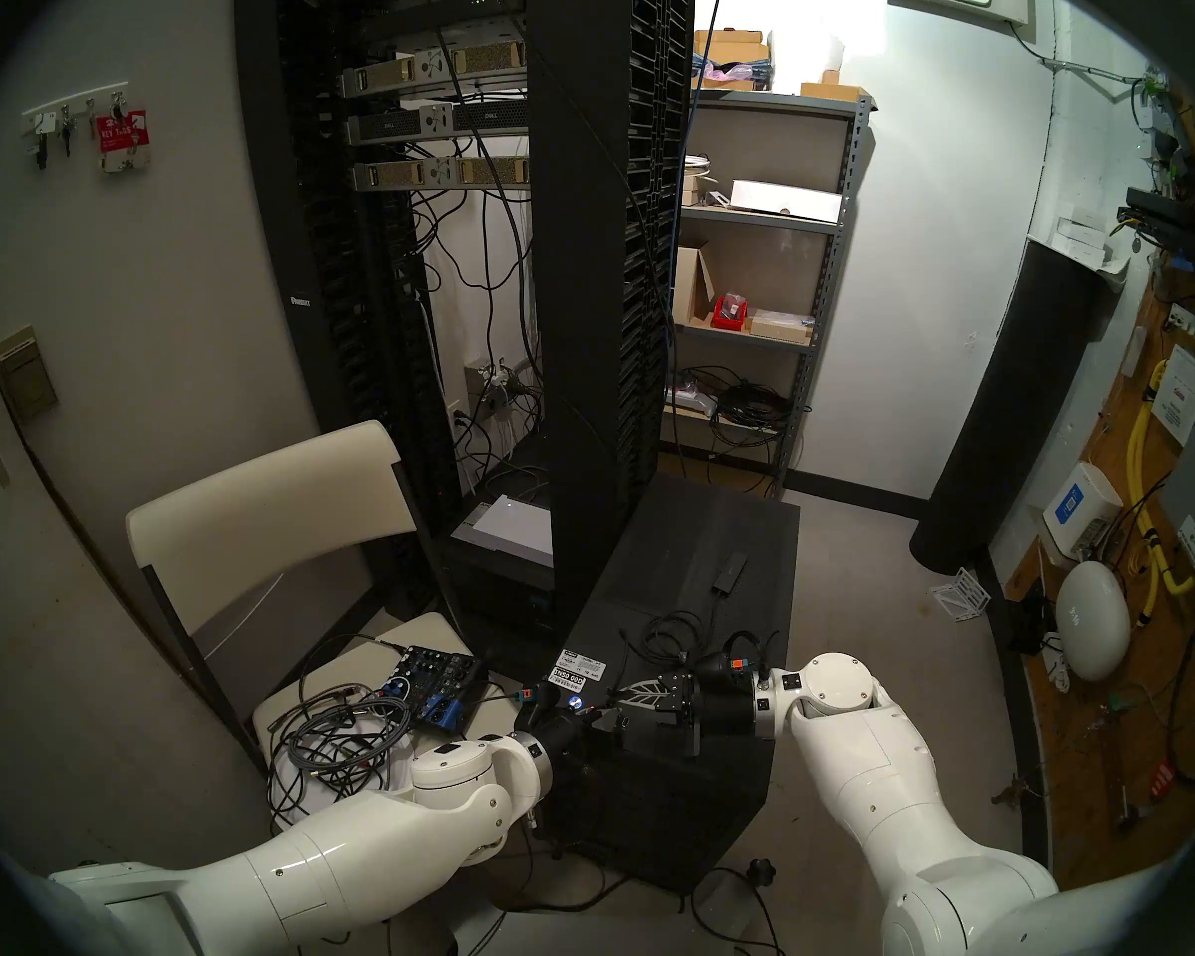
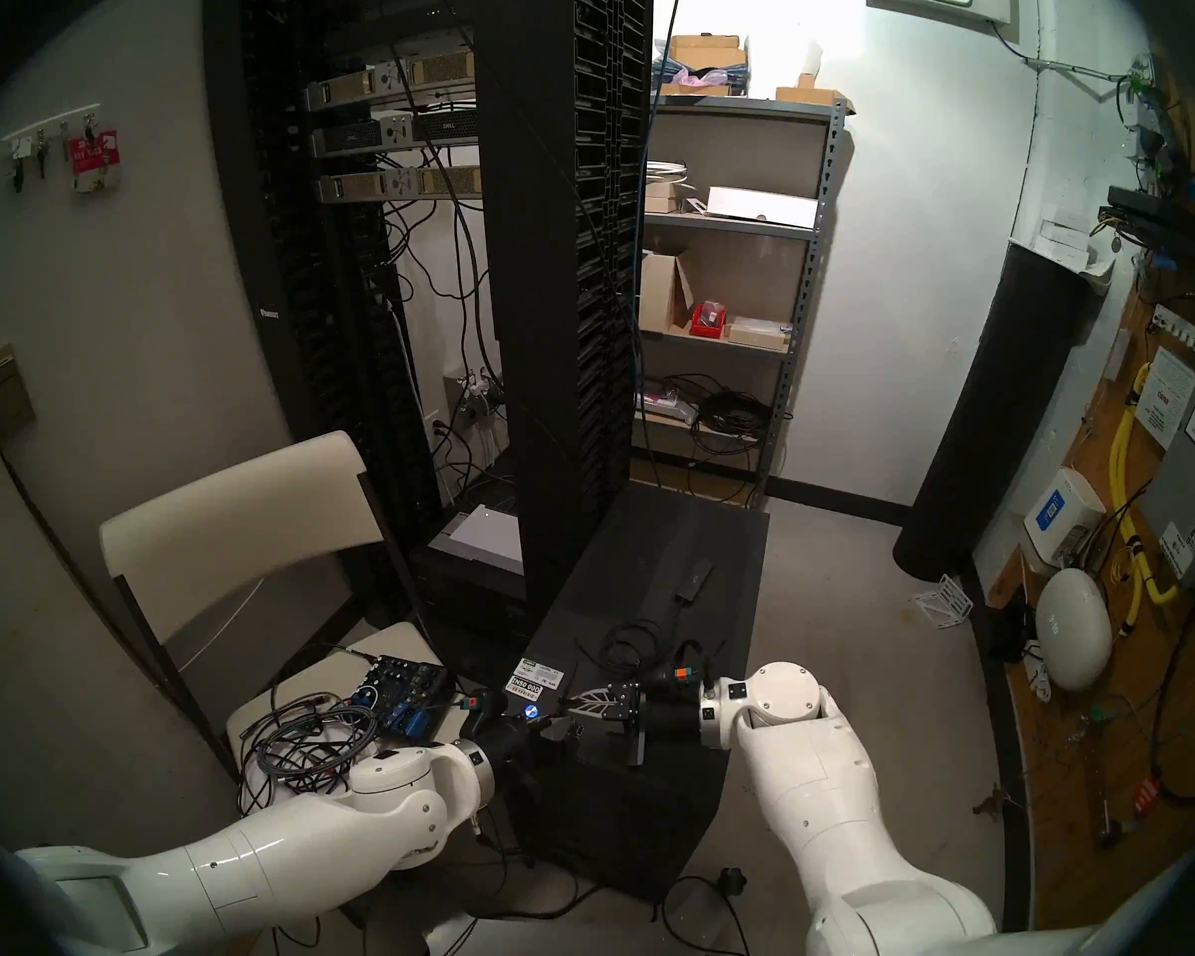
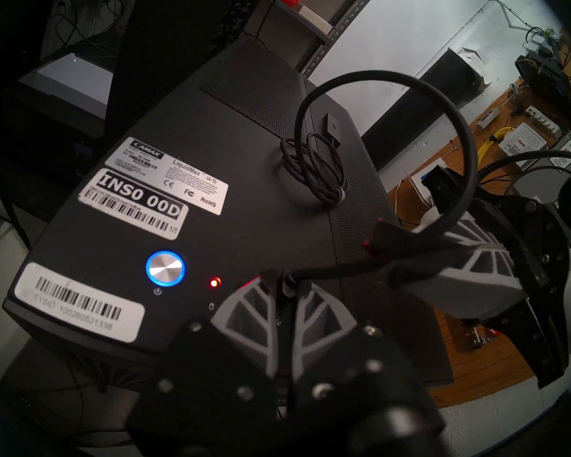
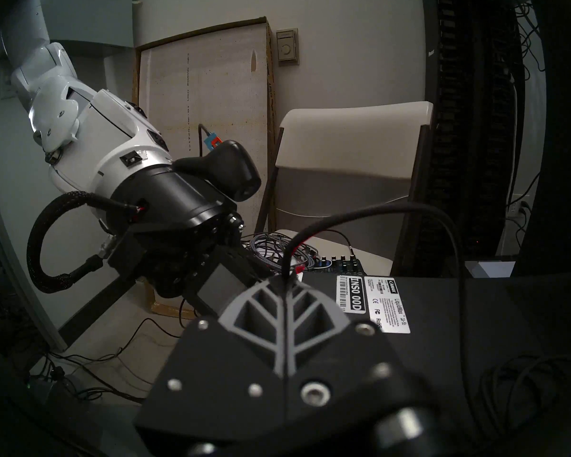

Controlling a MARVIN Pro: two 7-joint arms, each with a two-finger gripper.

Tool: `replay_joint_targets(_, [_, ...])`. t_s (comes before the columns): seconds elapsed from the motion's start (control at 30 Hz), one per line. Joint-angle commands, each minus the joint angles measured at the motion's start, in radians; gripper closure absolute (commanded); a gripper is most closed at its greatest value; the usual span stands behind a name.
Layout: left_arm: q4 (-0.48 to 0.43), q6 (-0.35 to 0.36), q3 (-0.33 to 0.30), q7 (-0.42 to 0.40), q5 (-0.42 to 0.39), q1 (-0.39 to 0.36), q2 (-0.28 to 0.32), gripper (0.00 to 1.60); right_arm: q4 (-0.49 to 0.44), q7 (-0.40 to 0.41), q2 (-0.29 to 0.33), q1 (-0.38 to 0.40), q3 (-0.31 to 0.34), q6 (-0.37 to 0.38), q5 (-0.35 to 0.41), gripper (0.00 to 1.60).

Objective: Insert the cable into the workstation's USB slot

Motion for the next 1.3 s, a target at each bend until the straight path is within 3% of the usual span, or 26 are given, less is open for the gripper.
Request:
replay_joint_targets(0.0, [0.005,0.001,0.011,0.003,0.020,0.000,0.008,1.60,-0.022,0.009,-0.019,0.016,0.000,-0.003,0.015,1.60])
replay_joint_targets(0.37, [-0.003,0.000,0.052,0.018,0.071,0.007,0.009,1.60,-0.021,0.014,-0.024,0.014,0.007,-0.003,0.008,1.60])
replay_joint_targets(1.27, [0.032,0.014,0.078,0.096,0.111,-0.005,-0.035,1.60,-0.049,0.021,-0.025,-0.008,0.027,0.008,-0.013,1.60])
